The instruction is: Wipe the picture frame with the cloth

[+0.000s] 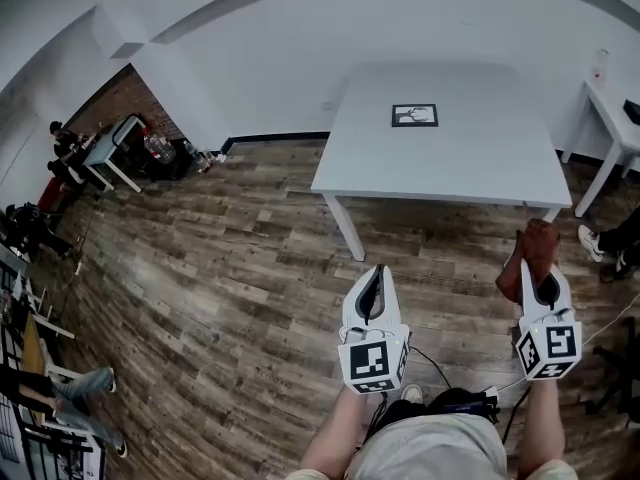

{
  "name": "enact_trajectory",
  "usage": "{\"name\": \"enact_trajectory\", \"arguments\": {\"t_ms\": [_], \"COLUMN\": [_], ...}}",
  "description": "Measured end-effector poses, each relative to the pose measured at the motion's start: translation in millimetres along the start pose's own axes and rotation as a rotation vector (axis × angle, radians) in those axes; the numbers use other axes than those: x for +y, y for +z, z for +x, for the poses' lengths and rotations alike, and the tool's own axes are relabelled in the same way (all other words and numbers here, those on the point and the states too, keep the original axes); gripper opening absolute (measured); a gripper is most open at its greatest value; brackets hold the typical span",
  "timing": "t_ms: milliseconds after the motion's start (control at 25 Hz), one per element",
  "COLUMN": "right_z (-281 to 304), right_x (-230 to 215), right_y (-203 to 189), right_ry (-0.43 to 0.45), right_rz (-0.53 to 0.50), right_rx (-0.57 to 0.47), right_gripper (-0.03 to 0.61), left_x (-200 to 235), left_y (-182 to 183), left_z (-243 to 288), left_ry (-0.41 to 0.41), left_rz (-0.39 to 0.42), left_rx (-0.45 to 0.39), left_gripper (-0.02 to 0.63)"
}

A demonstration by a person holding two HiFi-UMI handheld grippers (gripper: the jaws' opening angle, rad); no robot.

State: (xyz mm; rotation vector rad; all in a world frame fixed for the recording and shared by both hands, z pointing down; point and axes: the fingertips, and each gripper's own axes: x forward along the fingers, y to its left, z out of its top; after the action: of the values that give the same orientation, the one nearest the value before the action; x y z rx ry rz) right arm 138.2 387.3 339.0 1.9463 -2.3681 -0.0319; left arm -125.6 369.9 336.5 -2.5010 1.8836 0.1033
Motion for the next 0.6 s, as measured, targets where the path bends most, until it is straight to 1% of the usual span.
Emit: {"name": "enact_trajectory", "arguments": {"t_ms": [160,360,600], "right_z": [26.9,62.5,123.6], "right_x": [1.8,-5.0,-31.1], "right_y": [2.0,0.8,-12.0], "right_ry": [-0.001,0.000,0.012], "right_rz": [-0.004,0.007,0.026], "right_rx": [-0.006,-0.014,-0.019], "right_gripper": [0.092,0.092,0.092], "left_x": [10.9,22.4,26.0], "left_y": [-2.6,-7.5,-16.4], "left_z": [23.6,57.1,118.1], "left_ry": [-0.010,-0.001,0.012], "left_rz": [0.001,0.002,0.027], "left_rx": [0.006,0.014,0.007], "left_gripper": [0.000,0.000,0.000]}}
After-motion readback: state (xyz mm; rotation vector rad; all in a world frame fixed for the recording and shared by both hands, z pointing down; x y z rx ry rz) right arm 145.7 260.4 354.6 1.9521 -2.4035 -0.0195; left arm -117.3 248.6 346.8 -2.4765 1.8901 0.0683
